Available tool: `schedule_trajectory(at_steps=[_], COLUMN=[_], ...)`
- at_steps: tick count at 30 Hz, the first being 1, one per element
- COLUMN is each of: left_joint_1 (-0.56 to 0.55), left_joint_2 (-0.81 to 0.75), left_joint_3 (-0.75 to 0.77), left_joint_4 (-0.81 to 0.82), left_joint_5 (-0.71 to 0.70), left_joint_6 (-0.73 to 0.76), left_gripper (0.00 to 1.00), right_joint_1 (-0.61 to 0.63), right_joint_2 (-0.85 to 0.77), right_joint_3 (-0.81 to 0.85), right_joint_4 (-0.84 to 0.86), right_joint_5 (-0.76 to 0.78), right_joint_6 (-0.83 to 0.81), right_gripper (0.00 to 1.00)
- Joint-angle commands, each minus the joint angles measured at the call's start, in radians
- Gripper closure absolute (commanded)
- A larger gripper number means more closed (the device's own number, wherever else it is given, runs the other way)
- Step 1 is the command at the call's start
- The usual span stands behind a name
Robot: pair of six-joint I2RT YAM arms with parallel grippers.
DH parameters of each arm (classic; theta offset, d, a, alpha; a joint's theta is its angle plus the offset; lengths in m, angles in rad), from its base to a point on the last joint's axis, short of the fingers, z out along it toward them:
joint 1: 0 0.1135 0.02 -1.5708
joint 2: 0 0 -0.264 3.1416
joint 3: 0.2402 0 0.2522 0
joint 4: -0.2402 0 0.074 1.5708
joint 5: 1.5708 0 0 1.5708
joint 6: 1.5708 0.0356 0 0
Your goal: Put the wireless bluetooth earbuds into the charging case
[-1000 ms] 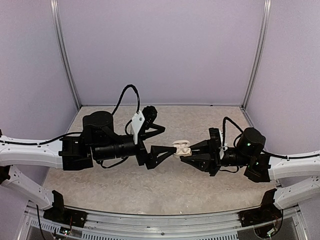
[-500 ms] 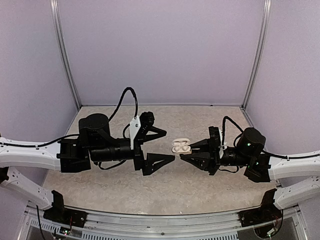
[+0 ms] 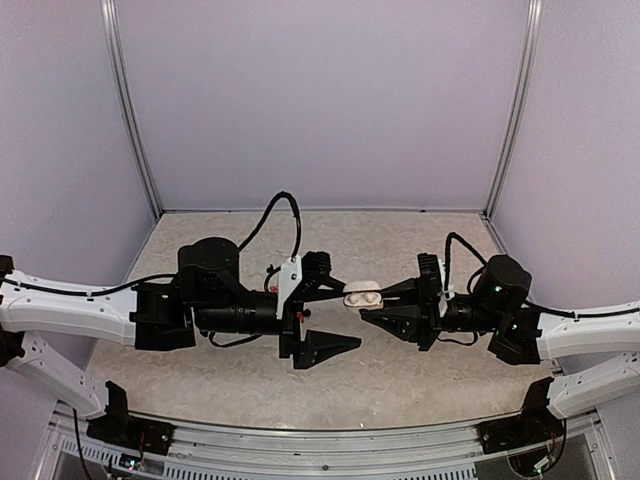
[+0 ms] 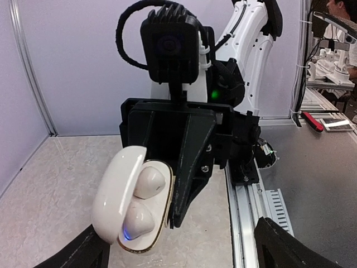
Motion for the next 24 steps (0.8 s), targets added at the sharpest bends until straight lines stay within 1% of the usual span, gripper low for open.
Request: schedule_trajectory(at_steps=[1, 7, 9, 13, 18, 21, 24], left_joint_1=[-0.026, -0.045, -0.051, -0.052, -0.068, -0.096, -0.12], left_joint_2=[-0.032, -0.051, -0.055, -0.086, -0.116, -0.099, -0.062], left_joint_3=[0.0, -0.007, -0.011, -0.051, -0.111, -0.119, -0.103], left_joint_4=[0.047, 0.037, 0.031, 0.069, 0.11, 0.111, 0.099], left_joint_5=[0.025, -0.001, -0.035, -0.181, -0.389, -0.474, -0.513], left_joint_6=[0.061, 0.098, 0.11, 0.147, 0.279, 0.377, 0.44], left_gripper=[0.11, 0.13, 0.14, 0.14, 0.13, 0.13, 0.12], right_joint_1=[0.003, 0.003, 0.004, 0.0, -0.013, -0.018, -0.018], right_joint_2=[-0.005, 0.006, 0.008, 0.014, 0.022, 0.027, 0.034], right_joint_3=[0.015, 0.016, 0.02, 0.037, 0.074, 0.082, 0.089], right_joint_4=[0.005, 0.008, 0.004, -0.035, -0.137, -0.166, -0.176], right_joint_5=[0.017, 0.024, 0.031, 0.06, 0.065, 0.054, 0.017], right_joint_6=[0.011, 0.015, 0.023, 0.06, 0.144, 0.213, 0.284], right_gripper=[1.0, 1.0, 1.0, 1.0, 1.0, 1.0, 1.0])
